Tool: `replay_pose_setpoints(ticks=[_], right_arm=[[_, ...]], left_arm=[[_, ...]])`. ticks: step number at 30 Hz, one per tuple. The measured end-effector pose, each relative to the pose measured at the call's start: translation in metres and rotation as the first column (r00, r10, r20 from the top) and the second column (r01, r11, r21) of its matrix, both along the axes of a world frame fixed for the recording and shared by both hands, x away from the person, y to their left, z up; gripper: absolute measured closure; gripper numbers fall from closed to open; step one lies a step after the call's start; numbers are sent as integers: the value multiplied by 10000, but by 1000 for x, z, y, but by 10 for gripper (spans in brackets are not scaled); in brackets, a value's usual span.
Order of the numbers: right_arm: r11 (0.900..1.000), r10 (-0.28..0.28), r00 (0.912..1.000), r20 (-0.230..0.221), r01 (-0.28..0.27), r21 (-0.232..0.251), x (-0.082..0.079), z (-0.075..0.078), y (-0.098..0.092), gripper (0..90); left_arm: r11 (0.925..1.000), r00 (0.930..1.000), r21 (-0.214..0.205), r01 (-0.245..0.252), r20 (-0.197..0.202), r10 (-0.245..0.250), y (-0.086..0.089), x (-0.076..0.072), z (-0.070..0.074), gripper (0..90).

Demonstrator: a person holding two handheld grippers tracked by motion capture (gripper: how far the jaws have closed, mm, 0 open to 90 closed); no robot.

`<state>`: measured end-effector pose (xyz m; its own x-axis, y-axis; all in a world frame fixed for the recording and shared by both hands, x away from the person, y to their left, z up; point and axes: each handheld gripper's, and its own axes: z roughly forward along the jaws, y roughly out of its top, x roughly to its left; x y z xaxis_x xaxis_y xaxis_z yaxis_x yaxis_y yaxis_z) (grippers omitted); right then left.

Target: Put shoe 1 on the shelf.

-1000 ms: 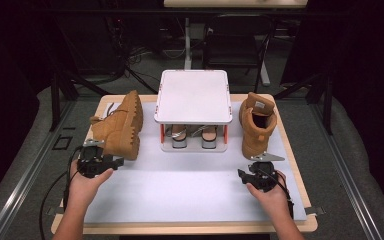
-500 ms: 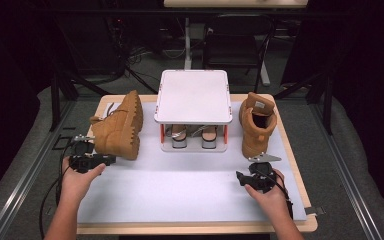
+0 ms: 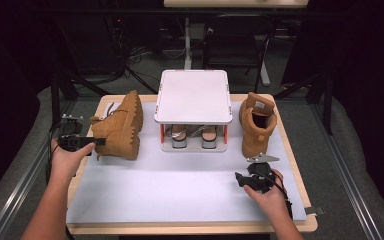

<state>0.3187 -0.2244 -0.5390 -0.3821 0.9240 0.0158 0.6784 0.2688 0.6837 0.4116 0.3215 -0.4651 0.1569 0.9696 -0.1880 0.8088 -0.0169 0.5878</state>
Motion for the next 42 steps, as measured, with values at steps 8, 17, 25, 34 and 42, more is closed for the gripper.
replay_pose_setpoints(ticks=[8,17,25,34,42], right_arm=[[10000,-8,10000,-55,8,36,0,-1,1,386],[10000,-3,10000,-87,4,62,0,-1,0,386],[9999,14,9999,-137,-12,106,1,-3,1,386],[9999,-30,9999,-132,32,164,2,-4,1,389],[9998,-20,9999,-163,24,193,2,-4,0,400]], left_arm=[[9993,9984,-235,-281,-488,269,6,20,-4,354],[9968,9964,-713,-373,-783,317,5,34,-11,359],[9938,9960,-1055,-363,-847,274,7,36,-12,388],[9967,9963,-740,-325,-820,264,0,36,-2,443],[9987,9990,-508,92,-438,-114,-13,32,18,532]])
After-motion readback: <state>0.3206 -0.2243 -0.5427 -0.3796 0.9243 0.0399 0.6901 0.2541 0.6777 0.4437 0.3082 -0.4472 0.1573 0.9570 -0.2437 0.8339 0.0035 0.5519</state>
